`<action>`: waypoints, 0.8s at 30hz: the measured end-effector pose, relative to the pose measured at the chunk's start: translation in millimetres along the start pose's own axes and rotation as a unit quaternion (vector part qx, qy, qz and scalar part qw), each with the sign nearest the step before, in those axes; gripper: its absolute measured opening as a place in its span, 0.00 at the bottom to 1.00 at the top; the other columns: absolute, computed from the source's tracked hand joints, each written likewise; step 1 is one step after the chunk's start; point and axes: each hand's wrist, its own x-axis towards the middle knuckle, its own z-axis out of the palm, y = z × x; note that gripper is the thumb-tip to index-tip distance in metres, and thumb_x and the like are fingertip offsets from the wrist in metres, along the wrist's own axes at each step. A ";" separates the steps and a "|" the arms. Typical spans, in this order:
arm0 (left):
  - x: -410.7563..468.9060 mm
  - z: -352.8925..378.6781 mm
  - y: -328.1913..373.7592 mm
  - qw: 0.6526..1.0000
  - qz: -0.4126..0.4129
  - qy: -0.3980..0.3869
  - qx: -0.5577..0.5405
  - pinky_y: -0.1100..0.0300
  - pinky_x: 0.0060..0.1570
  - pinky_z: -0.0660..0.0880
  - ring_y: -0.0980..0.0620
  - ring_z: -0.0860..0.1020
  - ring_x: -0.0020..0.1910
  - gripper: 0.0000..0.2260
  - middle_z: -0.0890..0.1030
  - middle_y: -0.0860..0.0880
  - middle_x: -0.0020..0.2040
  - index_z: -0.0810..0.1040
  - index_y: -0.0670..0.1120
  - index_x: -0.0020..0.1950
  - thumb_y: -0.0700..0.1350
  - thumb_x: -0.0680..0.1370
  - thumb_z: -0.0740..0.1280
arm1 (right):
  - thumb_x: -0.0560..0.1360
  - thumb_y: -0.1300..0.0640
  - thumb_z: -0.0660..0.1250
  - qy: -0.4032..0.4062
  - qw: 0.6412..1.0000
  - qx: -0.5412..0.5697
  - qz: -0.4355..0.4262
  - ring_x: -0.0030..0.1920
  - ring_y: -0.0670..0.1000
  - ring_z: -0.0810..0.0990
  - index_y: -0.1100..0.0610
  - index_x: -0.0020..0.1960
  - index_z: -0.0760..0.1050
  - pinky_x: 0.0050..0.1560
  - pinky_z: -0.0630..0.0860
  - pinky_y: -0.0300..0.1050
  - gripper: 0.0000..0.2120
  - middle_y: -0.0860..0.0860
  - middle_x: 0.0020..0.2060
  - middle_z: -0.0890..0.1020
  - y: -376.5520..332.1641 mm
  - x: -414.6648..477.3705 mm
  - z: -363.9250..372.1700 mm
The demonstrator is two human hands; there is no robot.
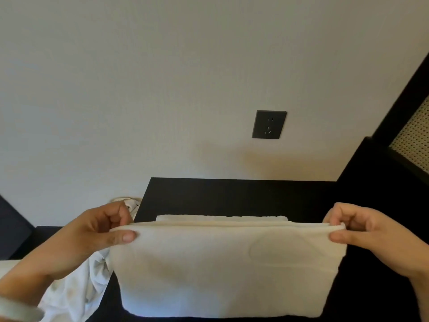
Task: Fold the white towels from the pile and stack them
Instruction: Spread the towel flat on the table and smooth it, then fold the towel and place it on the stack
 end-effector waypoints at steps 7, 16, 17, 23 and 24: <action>72.6 19.1 -32.1 0.986 -0.072 0.076 0.130 0.66 0.35 0.70 0.55 0.72 0.34 0.09 0.74 0.52 0.33 0.75 0.46 0.40 0.46 0.75 0.73 | 0.75 0.55 0.72 0.078 0.985 -0.092 0.124 0.42 0.52 0.83 0.55 0.44 0.79 0.45 0.76 0.45 0.05 0.53 0.38 0.84 47.7 85.5 19.0; 112.9 44.2 -103.4 0.940 -0.171 0.125 0.268 0.63 0.39 0.70 0.53 0.77 0.41 0.06 0.80 0.52 0.40 0.77 0.53 0.43 0.47 0.80 0.65 | 0.77 0.56 0.66 0.161 0.948 -0.167 0.216 0.45 0.46 0.79 0.50 0.50 0.75 0.38 0.71 0.39 0.03 0.47 0.45 0.79 122.0 143.7 72.4; 114.9 42.7 -101.4 0.940 -0.163 0.141 0.265 0.62 0.39 0.70 0.54 0.78 0.41 0.06 0.80 0.52 0.40 0.77 0.53 0.43 0.47 0.80 0.65 | 0.77 0.57 0.66 0.167 0.949 -0.163 0.212 0.44 0.46 0.79 0.49 0.48 0.77 0.38 0.72 0.39 0.03 0.46 0.44 0.81 123.3 144.2 70.3; 133.8 60.6 -111.6 0.930 -0.198 0.147 0.272 0.66 0.36 0.67 0.57 0.76 0.41 0.06 0.79 0.53 0.42 0.75 0.52 0.47 0.48 0.82 0.61 | 0.80 0.55 0.62 0.239 0.941 -0.141 0.195 0.42 0.46 0.79 0.46 0.45 0.74 0.37 0.72 0.40 0.07 0.47 0.41 0.81 144.2 142.9 79.2; 134.3 62.0 -115.4 0.930 -0.201 0.153 0.266 0.66 0.37 0.67 0.57 0.76 0.42 0.05 0.79 0.53 0.42 0.74 0.53 0.47 0.49 0.82 0.61 | 0.80 0.54 0.62 0.253 0.937 -0.142 0.192 0.42 0.46 0.79 0.46 0.45 0.73 0.36 0.72 0.40 0.06 0.46 0.42 0.80 149.2 142.5 82.2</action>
